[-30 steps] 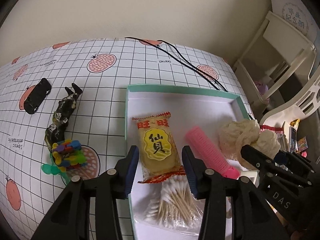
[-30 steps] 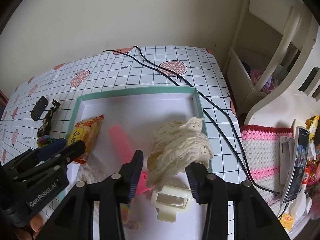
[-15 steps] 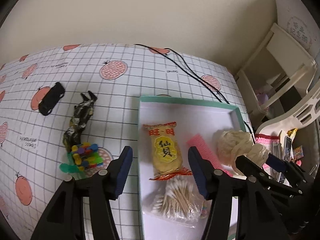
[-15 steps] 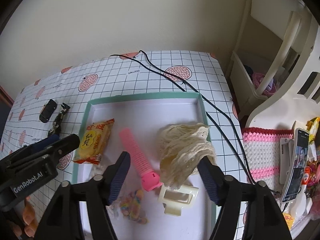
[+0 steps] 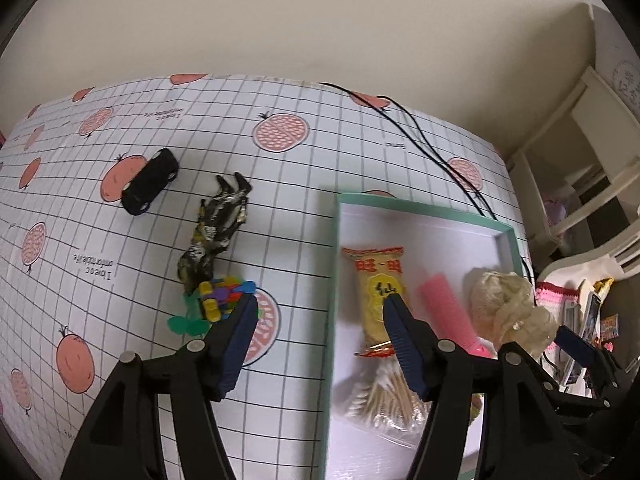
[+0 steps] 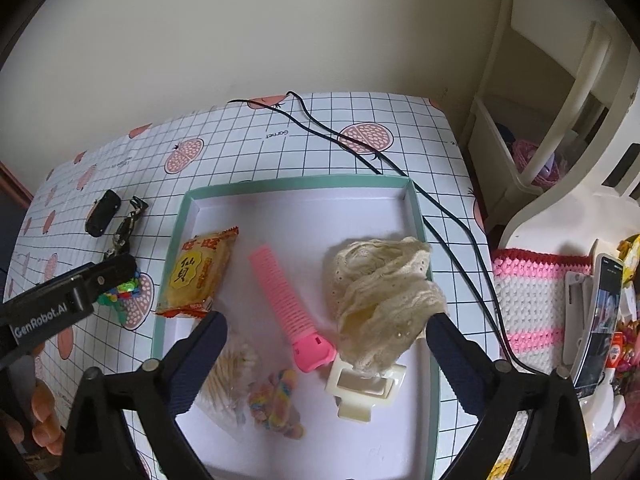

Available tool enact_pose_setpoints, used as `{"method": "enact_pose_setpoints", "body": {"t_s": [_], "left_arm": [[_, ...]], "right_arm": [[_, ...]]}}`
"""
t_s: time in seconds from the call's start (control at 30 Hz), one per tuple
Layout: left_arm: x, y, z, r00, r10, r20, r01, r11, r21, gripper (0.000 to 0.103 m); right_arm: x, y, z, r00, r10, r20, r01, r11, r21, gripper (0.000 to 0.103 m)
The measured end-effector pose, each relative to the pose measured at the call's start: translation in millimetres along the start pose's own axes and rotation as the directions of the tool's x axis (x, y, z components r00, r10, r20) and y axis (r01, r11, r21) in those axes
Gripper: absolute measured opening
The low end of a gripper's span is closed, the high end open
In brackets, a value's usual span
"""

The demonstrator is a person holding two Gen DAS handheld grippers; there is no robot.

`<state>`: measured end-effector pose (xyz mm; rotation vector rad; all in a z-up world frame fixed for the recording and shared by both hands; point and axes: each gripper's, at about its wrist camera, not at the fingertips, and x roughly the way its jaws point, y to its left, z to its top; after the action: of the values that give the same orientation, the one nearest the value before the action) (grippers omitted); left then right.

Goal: Organize objects
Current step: 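Lower the packet and scrunchie into the tray and open both grippers, then move both grippers back toward the robot figure and block toy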

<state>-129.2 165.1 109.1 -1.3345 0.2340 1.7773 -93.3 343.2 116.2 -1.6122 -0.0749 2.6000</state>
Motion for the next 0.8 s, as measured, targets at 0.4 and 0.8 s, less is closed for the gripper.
{"method": "enact_pose_setpoints", "body": {"t_s": [0.4,0.8], "left_arm": [[-3.1,21.3,4.3,1.000,0.024,0.020,-0.024,0.999,-0.027,0.097],[-12.3,53.1,14.3,0.999,0.015,0.047,-0.012,0.998,-0.063,0.102]], "right_arm": [[3.6,3.7,1.4,1.000,-0.022,-0.013,0.022,1.000,0.008,0.103],[5.2,33.8,6.1,1.000,-0.002,-0.017,0.002,1.000,-0.010,0.103]]}}
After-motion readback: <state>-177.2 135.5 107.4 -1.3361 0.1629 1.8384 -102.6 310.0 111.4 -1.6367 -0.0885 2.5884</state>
